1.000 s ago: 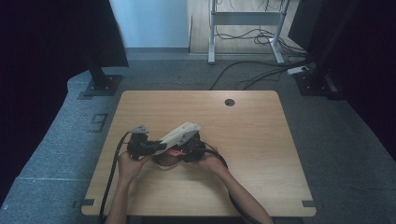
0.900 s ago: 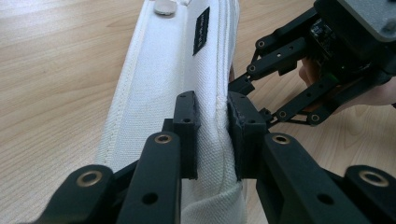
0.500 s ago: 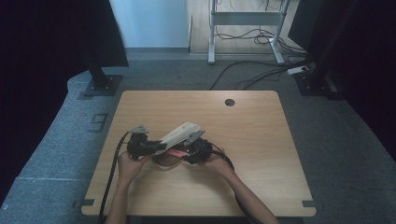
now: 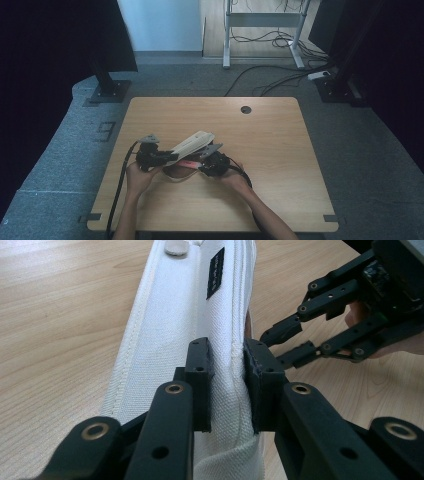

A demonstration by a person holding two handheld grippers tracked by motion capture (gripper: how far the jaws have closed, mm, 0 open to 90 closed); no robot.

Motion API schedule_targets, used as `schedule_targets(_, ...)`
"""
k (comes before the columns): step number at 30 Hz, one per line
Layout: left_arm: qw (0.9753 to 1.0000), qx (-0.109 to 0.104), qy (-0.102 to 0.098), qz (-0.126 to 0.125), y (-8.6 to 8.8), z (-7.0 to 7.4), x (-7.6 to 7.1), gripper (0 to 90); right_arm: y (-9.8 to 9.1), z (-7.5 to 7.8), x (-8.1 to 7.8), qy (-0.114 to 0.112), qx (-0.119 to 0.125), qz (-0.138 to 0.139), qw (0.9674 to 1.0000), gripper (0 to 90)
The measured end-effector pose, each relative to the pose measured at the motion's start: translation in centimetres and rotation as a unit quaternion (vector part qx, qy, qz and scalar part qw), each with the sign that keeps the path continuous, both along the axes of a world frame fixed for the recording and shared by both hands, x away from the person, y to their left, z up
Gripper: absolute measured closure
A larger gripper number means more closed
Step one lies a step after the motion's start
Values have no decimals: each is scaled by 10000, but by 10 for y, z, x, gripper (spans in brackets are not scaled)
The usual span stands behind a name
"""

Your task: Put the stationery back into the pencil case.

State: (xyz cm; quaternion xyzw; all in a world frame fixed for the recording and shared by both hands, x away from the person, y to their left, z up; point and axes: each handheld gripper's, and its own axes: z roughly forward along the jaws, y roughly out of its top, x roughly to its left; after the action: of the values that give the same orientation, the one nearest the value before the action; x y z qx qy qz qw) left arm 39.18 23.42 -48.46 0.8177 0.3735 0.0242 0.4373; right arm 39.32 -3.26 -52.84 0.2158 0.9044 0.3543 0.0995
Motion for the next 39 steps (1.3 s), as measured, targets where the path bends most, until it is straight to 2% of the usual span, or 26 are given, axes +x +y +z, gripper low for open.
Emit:
schedule_targets(9,10000,-15,3,8,-1,0,0,747,12,-1,9,-117,-46,-86,9999,736)
schedule_targets(17,10000,12,2,11,-1,0,-1,744,16,-1,14,-126,-19,-134,9998,755)
schedule_targets(27,9999,87,45,-134,-5,-4,-2,702,12,-1,13,-68,101,-180,9998,648)
schedule_targets(30,9997,133,67,-173,-7,-5,-2,690,9,-1,13,-83,88,-215,9997,606)
schedule_targets(39,9994,189,98,-259,-11,-13,-4,648,-5,8,12,-216,199,-371,9989,567)
